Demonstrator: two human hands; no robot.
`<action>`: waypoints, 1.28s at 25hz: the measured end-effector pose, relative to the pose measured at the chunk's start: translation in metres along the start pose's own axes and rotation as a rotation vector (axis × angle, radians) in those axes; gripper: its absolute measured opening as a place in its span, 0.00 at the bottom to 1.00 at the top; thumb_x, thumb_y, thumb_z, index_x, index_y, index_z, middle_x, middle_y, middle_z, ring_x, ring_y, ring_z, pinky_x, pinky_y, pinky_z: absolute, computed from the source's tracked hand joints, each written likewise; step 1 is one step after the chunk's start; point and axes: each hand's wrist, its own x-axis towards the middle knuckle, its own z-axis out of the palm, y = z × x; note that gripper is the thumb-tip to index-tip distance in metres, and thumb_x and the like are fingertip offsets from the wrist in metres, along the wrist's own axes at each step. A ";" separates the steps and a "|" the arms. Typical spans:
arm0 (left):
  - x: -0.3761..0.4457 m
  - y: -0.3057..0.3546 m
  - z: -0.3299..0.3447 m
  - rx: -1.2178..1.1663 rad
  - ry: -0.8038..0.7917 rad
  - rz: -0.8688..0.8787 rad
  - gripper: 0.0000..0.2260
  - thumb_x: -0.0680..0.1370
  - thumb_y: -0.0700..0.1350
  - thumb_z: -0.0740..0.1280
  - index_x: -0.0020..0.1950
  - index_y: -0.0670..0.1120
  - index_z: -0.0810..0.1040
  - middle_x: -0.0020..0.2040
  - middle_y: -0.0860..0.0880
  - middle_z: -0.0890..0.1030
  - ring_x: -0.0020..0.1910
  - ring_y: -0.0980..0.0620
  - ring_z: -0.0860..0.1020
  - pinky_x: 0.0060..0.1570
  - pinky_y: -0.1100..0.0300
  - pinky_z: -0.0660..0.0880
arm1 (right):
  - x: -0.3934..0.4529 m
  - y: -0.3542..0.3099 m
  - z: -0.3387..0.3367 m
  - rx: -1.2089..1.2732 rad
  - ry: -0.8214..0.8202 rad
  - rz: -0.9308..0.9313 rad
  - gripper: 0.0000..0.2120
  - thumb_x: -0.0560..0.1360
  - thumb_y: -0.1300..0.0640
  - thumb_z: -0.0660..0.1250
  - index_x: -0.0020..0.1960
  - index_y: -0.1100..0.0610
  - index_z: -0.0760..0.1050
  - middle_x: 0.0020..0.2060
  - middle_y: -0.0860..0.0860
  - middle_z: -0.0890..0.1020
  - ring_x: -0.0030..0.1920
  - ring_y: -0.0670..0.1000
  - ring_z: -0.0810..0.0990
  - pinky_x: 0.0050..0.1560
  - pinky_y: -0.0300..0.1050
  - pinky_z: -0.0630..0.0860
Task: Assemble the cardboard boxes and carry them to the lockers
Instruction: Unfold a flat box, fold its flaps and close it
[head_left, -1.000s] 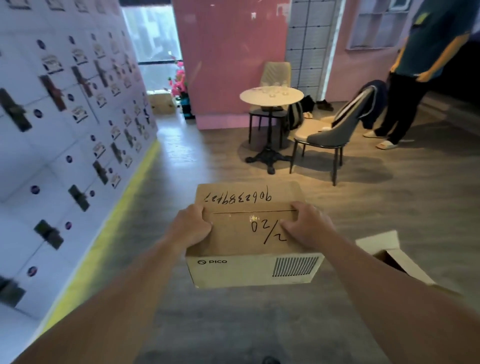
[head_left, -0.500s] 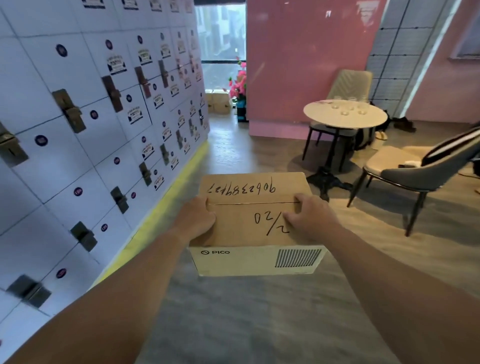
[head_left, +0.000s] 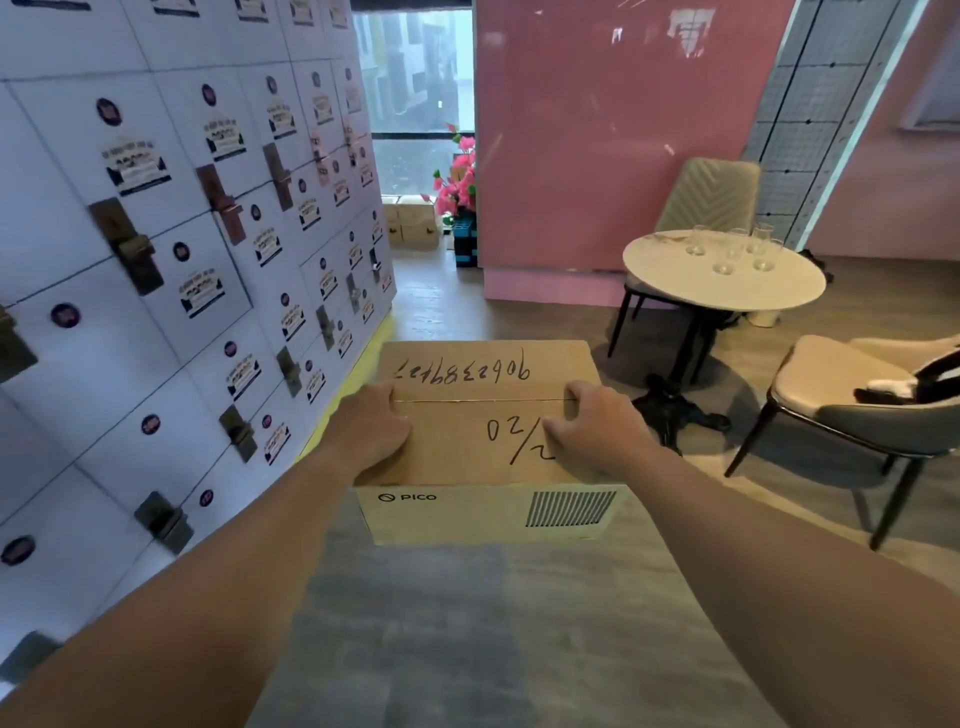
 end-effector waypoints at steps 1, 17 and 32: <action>0.033 -0.003 0.002 0.008 -0.003 0.008 0.06 0.76 0.41 0.65 0.49 0.50 0.76 0.43 0.54 0.78 0.44 0.53 0.77 0.39 0.59 0.72 | 0.032 -0.002 0.002 0.002 0.002 0.001 0.15 0.73 0.39 0.68 0.50 0.50 0.74 0.45 0.49 0.80 0.44 0.53 0.79 0.45 0.51 0.81; 0.542 -0.029 0.019 -0.086 0.009 -0.053 0.05 0.75 0.44 0.66 0.51 0.51 0.77 0.44 0.52 0.81 0.44 0.52 0.80 0.46 0.52 0.80 | 0.569 -0.050 0.031 0.036 -0.052 -0.082 0.15 0.70 0.39 0.69 0.51 0.48 0.75 0.48 0.49 0.80 0.44 0.51 0.79 0.38 0.46 0.75; 1.044 -0.117 -0.022 -0.045 -0.002 -0.014 0.10 0.75 0.45 0.65 0.56 0.49 0.78 0.48 0.50 0.82 0.46 0.51 0.79 0.49 0.50 0.79 | 1.043 -0.172 0.103 0.053 -0.057 -0.051 0.25 0.74 0.39 0.70 0.67 0.50 0.76 0.58 0.53 0.80 0.50 0.51 0.75 0.48 0.46 0.71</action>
